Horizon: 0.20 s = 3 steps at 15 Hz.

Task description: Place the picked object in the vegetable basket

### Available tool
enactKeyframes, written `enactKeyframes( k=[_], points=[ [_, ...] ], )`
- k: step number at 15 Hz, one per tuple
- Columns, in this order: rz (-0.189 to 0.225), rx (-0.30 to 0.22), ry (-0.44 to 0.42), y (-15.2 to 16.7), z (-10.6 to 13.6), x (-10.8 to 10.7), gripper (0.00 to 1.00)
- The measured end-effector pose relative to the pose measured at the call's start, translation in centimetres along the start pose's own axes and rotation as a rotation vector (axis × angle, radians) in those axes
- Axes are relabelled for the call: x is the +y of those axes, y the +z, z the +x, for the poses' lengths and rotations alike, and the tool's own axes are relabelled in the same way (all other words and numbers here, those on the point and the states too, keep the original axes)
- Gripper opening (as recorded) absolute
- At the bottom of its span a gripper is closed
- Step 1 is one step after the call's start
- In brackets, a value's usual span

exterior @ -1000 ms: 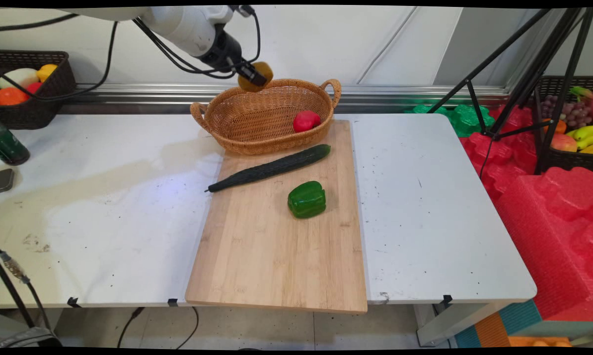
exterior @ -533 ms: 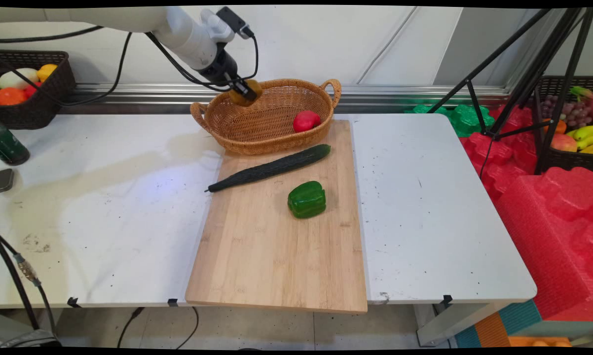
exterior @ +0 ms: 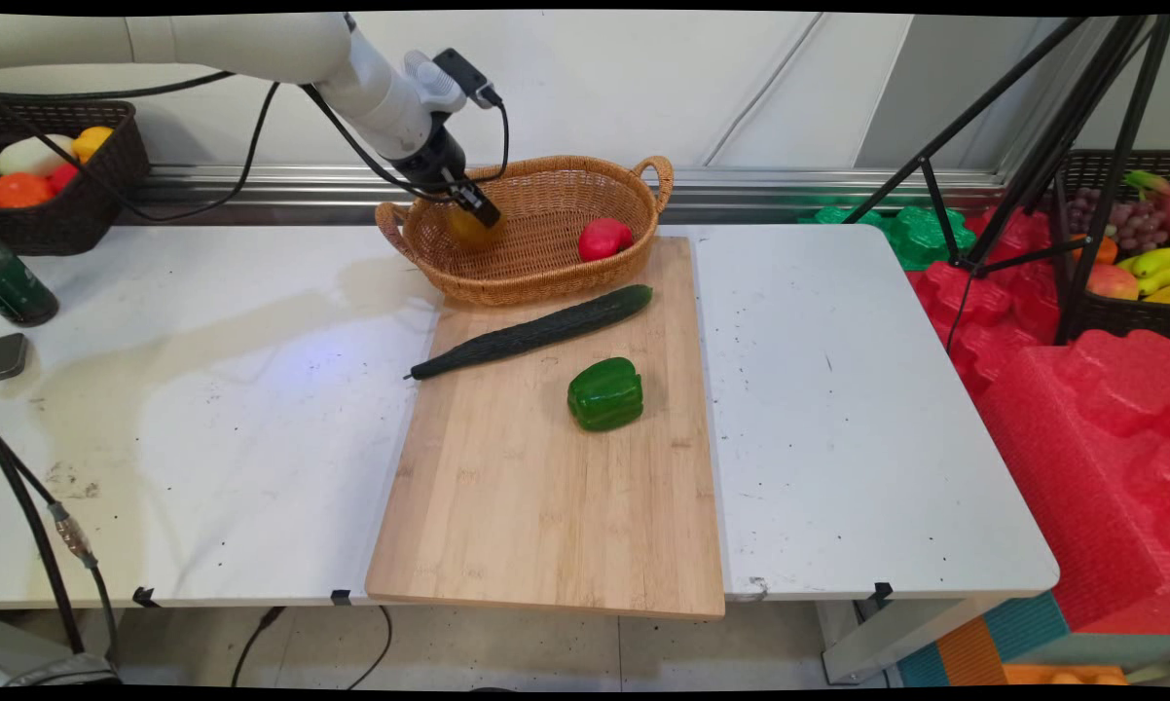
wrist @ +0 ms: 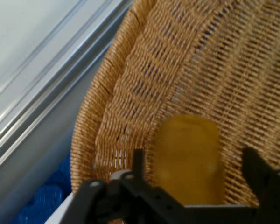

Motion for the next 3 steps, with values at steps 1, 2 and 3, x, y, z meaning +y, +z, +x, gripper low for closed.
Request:
enactKeyframes(
  k=[1,2,3],
  points=[
    [-0.001,-0.004,0.001,0.17,-0.05,0.01,1.00],
    [-0.002,-0.009,0.001,0.32,-0.11,0.02,1.00],
    [-0.003,-0.013,0.001,0.53,-0.16,0.05,1.00]
  ],
)
